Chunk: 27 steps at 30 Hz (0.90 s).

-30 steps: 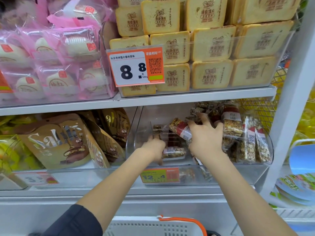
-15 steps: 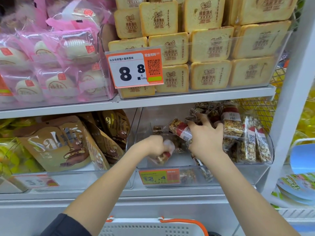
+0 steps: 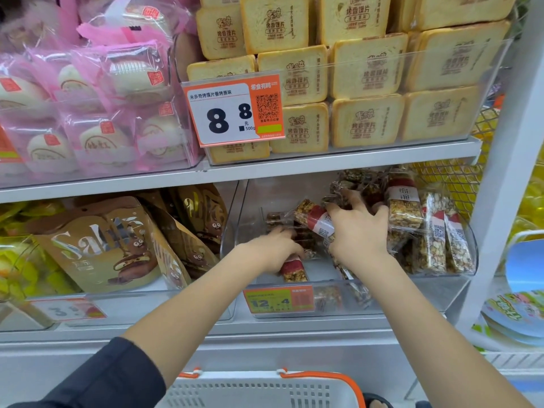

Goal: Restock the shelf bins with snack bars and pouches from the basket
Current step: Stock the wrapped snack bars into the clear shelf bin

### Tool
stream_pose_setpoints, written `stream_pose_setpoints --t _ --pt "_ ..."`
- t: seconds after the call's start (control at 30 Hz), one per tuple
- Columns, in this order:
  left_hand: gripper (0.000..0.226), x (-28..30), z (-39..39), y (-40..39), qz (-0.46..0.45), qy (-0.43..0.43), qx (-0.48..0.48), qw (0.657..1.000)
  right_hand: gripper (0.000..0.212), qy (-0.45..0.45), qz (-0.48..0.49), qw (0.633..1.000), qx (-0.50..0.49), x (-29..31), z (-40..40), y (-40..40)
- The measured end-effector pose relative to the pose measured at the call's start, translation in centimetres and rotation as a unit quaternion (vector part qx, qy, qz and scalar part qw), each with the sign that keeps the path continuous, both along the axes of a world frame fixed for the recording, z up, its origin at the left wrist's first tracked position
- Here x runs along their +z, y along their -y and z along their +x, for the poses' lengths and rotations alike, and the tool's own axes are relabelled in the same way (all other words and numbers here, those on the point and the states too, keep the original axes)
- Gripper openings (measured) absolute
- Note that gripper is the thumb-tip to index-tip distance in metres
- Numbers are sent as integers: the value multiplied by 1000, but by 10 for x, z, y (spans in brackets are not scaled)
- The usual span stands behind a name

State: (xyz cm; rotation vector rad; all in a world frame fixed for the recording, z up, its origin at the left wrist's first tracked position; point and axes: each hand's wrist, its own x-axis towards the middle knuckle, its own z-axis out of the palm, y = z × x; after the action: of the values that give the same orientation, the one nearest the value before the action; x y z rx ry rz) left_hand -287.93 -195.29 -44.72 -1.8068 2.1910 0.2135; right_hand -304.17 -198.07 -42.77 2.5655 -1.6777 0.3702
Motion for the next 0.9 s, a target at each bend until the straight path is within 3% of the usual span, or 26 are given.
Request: stream_pose_setpoints --t 0.1,0.27,0.37,0.57,0.67,0.77,0.9 --pt "40 6 1 2 -63 -41 19 997 54 6 2 1000 3 1 0 -1" --pt "53 -9 1 3 8 -10 104 995 57 4 -2 1000 5 0 0 0" --pt "59 -19 0 8 12 -33 134 990 55 8 0 1000 3 0 0 -1" --pt "61 -18 -6 2 -75 20 142 987 54 9 -3 1000 6 0 -1 -2" --pt "48 -10 -9 -7 -94 -118 143 978 51 12 -1 1000 13 2 -1 -3" --pt "17 -7 -13 -13 48 -222 120 966 47 12 -1 1000 13 1 -3 -3" --pt "30 -6 -15 -8 164 -177 106 965 51 18 -5 1000 15 -1 -3 -2"
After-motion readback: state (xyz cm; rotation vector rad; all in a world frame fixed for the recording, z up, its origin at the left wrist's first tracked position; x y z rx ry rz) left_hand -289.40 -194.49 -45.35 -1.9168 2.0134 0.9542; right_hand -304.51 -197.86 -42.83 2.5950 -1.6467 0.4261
